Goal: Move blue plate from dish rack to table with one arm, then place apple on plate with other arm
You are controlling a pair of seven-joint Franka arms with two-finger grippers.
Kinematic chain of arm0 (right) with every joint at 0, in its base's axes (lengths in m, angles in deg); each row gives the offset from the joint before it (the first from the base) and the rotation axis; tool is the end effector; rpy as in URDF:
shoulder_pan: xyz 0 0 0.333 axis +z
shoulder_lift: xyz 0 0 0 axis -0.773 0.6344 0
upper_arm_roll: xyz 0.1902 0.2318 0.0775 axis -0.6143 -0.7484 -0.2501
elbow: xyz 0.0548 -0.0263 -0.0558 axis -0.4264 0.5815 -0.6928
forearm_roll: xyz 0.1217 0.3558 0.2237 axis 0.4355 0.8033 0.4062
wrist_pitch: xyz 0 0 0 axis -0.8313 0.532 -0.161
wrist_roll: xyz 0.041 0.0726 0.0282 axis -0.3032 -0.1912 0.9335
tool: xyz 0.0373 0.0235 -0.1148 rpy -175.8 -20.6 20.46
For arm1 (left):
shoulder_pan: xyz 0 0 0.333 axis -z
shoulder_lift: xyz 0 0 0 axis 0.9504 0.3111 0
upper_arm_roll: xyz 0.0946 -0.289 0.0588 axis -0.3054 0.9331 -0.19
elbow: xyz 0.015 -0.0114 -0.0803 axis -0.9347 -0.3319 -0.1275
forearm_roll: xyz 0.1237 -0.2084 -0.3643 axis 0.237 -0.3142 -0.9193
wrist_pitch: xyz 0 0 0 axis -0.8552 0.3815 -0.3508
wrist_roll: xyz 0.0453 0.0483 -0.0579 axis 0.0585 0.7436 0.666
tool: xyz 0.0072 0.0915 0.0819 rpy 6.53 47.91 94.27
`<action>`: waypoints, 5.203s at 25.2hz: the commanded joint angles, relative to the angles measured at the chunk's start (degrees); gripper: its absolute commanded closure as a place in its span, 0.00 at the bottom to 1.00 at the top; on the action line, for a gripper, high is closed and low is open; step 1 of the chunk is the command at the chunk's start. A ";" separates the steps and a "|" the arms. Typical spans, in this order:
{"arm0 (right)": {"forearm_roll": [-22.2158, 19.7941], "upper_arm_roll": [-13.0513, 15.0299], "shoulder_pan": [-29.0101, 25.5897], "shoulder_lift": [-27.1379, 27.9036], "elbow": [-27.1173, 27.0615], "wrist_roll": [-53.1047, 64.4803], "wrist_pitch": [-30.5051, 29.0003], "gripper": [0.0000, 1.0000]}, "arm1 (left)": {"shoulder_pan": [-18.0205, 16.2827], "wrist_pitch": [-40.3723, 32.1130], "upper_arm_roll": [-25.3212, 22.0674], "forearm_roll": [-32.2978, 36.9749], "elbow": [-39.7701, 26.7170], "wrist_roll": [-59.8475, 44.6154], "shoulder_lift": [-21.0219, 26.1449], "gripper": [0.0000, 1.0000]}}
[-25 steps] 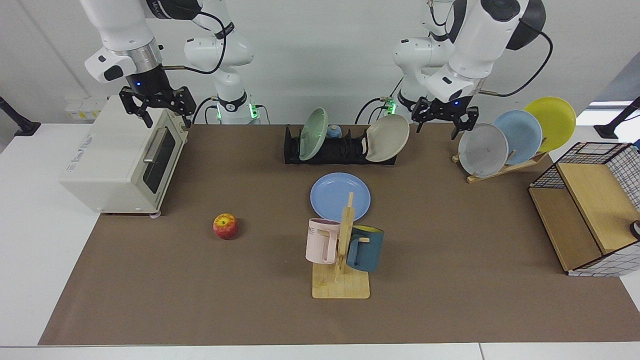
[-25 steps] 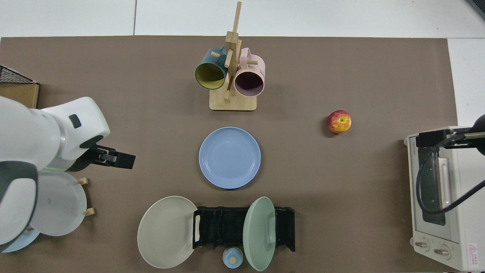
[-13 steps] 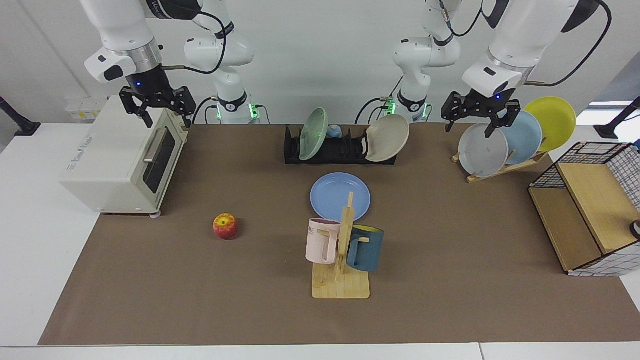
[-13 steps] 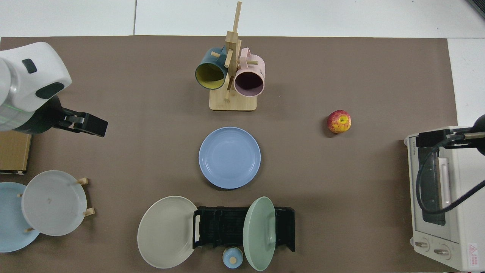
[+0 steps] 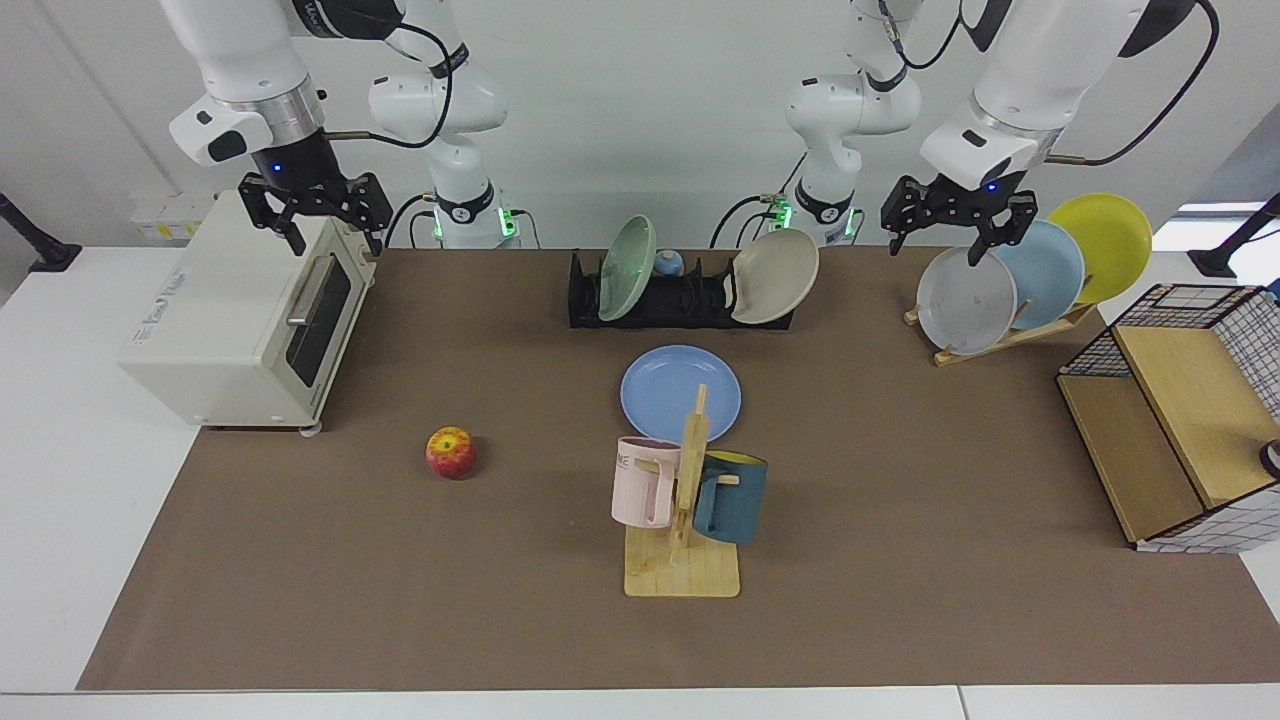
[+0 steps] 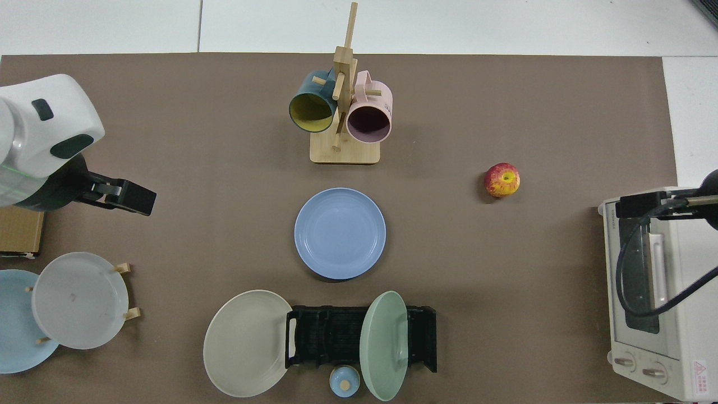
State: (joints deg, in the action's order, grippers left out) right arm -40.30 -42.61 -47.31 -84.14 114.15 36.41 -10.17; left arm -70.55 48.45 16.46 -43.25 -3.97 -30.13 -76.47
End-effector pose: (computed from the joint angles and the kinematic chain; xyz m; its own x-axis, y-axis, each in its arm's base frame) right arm 0.5618 -0.0018 0.6047 0.9982 -0.0167 0.0570 -0.0173 -0.9998 0.0104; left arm 0.5898 -0.1031 0.6266 0.9685 -0.2417 -0.0592 -0.2424 -0.9702 -0.0048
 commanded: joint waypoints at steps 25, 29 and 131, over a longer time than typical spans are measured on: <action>0.18 -0.27 0.38 2.81 0.74 2.43 -6.09 0.00 | -0.45 -0.05 -1.27 -0.20 -3.52 -0.53 -3.81 0.00; 0.53 -0.27 1.60 6.41 0.74 2.52 -10.83 0.00 | -0.45 -0.31 -1.00 -0.03 -3.52 -2.55 -4.33 0.00; 5.98 -0.71 37.91 32.88 1.27 -26.75 -38.70 1.00 | -1.07 -2.51 -1.71 -0.12 -3.52 -8.45 -5.56 0.00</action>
State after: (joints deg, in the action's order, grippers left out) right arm -34.69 -42.83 -9.12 -52.17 115.66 8.75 -47.23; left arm -71.38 46.40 14.62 -43.50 -6.23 -38.19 -80.71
